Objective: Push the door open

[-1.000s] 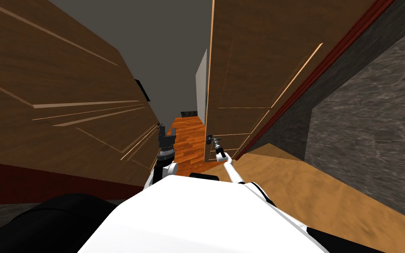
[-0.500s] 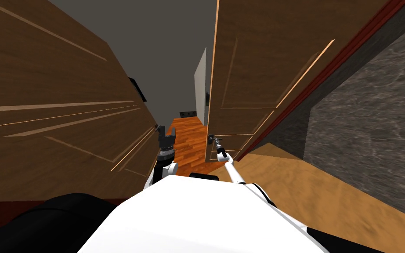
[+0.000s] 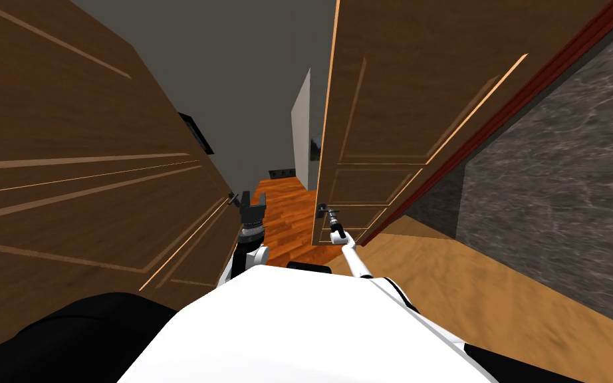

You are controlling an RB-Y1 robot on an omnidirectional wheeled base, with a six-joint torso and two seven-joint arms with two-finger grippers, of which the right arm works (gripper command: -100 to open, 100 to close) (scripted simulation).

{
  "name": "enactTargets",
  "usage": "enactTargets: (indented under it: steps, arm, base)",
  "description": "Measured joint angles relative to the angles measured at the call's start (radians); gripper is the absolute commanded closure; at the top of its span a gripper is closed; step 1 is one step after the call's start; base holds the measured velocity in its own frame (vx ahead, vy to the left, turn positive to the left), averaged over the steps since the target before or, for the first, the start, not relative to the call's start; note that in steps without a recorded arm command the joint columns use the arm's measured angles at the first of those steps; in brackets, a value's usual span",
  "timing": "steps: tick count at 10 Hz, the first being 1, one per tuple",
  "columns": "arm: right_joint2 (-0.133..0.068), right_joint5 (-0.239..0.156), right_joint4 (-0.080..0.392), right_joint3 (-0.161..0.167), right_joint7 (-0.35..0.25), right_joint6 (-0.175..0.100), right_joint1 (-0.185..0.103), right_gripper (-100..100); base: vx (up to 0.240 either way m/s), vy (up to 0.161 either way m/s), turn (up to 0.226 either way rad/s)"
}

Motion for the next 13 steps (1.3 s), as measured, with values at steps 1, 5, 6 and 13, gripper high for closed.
enactTargets:
  steps: [1, 5, 6, 13]
  arm:
    - [0.003, -0.001, -0.015, -0.013, 0.007, 0.010, 0.006, 100]
    - [-0.005, -0.011, 0.003, -0.063, 0.016, 0.008, -0.002, 100]
    - [-0.007, -0.013, 0.023, -0.078, 0.020, -0.001, -0.013, 100]
    - [-0.014, -0.023, 0.025, -0.131, 0.034, 0.005, -0.004, 100]
  base:
    - [0.140, 0.142, -0.057]
    - [0.135, 0.161, -0.091]
    - [0.151, 0.164, -0.085]
    - [0.141, 0.072, -0.045]
